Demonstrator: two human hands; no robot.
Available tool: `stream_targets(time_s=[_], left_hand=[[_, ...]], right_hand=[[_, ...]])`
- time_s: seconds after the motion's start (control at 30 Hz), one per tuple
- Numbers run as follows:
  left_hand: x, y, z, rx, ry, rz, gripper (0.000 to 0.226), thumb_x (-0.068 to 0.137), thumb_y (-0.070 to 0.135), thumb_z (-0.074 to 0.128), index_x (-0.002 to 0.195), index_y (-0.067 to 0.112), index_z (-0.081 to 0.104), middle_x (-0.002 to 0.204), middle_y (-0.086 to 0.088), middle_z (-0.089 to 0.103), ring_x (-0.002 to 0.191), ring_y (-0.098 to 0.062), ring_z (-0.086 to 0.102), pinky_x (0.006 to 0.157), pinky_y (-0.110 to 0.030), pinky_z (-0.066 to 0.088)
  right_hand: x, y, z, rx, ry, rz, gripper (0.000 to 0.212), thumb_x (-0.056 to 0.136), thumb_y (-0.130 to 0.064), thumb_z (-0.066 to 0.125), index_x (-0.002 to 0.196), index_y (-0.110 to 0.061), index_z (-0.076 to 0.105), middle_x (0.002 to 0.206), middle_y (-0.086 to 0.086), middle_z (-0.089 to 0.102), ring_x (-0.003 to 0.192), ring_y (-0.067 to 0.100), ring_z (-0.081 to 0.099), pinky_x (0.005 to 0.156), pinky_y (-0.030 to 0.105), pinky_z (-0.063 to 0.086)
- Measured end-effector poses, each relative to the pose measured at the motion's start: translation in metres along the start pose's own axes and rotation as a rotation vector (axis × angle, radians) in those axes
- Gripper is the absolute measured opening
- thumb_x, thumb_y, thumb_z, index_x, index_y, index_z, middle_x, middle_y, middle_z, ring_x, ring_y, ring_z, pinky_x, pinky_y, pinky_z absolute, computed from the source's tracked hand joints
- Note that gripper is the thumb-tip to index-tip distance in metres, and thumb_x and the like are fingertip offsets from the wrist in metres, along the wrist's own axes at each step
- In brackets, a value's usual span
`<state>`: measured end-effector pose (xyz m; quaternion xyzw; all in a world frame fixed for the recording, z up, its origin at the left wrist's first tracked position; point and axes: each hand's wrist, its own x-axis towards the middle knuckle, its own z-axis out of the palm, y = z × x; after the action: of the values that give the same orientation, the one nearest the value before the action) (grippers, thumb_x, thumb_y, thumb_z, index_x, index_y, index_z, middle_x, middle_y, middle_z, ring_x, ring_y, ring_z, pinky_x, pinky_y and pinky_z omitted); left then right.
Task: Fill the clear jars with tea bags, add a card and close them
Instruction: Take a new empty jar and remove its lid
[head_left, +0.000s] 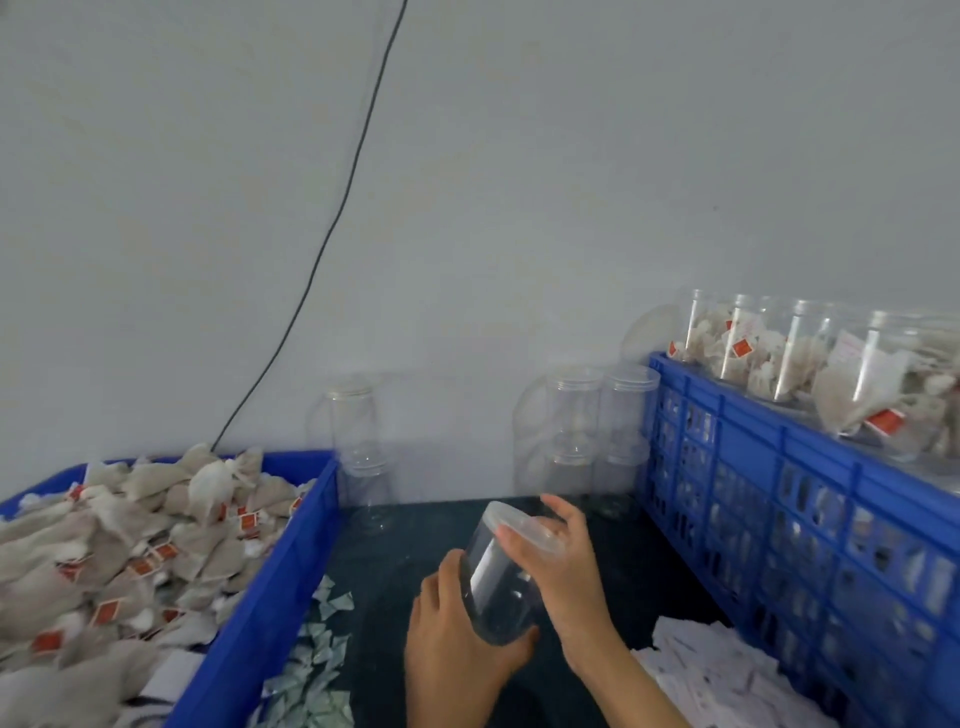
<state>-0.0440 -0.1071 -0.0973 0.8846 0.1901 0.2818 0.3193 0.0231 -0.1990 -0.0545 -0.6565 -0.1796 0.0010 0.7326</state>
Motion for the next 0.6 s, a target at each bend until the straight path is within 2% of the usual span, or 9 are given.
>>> stream_targets(time_s=[0.1,0.17,0.27,0.33,0.4,0.47,0.5,0.6], left_hand=[[-0.022,-0.011,-0.014,-0.178,-0.142,-0.031,0.087,0.043,0.070,0.074,0.116,0.045,0.037,0.109,0.023,0.062,0.096,0.005,0.062,0.072,-0.003,0.041],[-0.030,-0.021,-0.020,-0.325,-0.232,-0.039,0.080,0.042,0.064,0.081,0.110,0.042,0.045,0.097,0.025,0.067,0.088,0.011,0.063,0.072,-0.006,0.047],[-0.035,-0.035,-0.020,-0.519,-0.406,-0.043,0.080,0.047,0.050,0.088,0.116,0.034,0.052,0.100,0.016,0.071,0.094,0.000,0.067,0.081,-0.020,0.053],[-0.034,-0.043,-0.016,-0.623,-0.488,-0.044,0.086,0.046,0.042,0.090,0.122,0.025,0.052,0.102,0.004,0.072,0.098,-0.011,0.069,0.084,-0.026,0.054],[-0.033,-0.048,-0.012,-0.655,-0.549,-0.050,0.091,0.045,0.039,0.091,0.125,0.022,0.049,0.106,-0.003,0.070,0.099,-0.017,0.070,0.085,-0.028,0.054],[-0.034,-0.050,-0.009,-0.667,-0.526,-0.069,0.093,0.045,0.039,0.090,0.125,0.024,0.045,0.108,-0.004,0.069,0.098,-0.016,0.070,0.083,-0.027,0.054],[-0.034,-0.050,-0.007,-0.655,-0.475,-0.087,0.094,0.045,0.040,0.089,0.125,0.025,0.043,0.107,-0.001,0.069,0.096,-0.013,0.070,0.081,-0.025,0.054],[-0.037,-0.047,-0.007,-0.491,-0.271,-0.072,0.095,0.043,0.054,0.086,0.121,0.037,0.035,0.104,0.020,0.068,0.092,0.003,0.067,0.082,-0.019,0.052]], right_hand=[[-0.021,0.005,-0.008,-0.028,-0.083,0.019,0.073,0.065,-0.037,0.085,0.126,-0.033,0.045,0.108,-0.008,0.058,0.092,-0.002,0.059,0.066,0.004,0.045],[-0.030,0.005,-0.012,-0.031,-0.164,0.042,0.081,0.057,-0.042,0.090,0.125,-0.036,0.046,0.111,-0.006,0.059,0.096,0.001,0.060,0.069,0.007,0.047],[-0.038,0.010,-0.018,-0.005,-0.216,0.074,0.090,0.042,-0.051,0.086,0.123,-0.038,0.048,0.113,-0.001,0.063,0.100,0.008,0.063,0.079,0.019,0.051],[-0.040,0.019,-0.021,0.040,-0.227,0.096,0.091,0.040,-0.045,0.087,0.124,-0.035,0.052,0.112,0.007,0.065,0.098,0.018,0.068,0.082,0.027,0.055],[-0.039,0.030,-0.023,0.187,-0.266,0.145,0.089,0.049,-0.032,0.090,0.129,-0.027,0.051,0.110,0.018,0.068,0.094,0.027,0.070,0.079,0.031,0.057],[-0.036,0.035,-0.024,0.353,-0.283,0.175,0.082,0.065,-0.023,0.087,0.135,-0.022,0.046,0.116,0.018,0.068,0.104,0.031,0.067,0.084,0.032,0.057],[-0.036,0.036,-0.024,0.390,-0.268,0.177,0.085,0.064,-0.031,0.087,0.137,-0.024,0.045,0.121,0.015,0.066,0.110,0.030,0.065,0.088,0.033,0.056],[-0.039,0.038,-0.019,0.300,-0.173,0.106,0.119,0.027,-0.060,0.092,0.132,-0.040,0.039,0.126,0.005,0.056,0.114,0.018,0.061,0.094,0.035,0.053]])
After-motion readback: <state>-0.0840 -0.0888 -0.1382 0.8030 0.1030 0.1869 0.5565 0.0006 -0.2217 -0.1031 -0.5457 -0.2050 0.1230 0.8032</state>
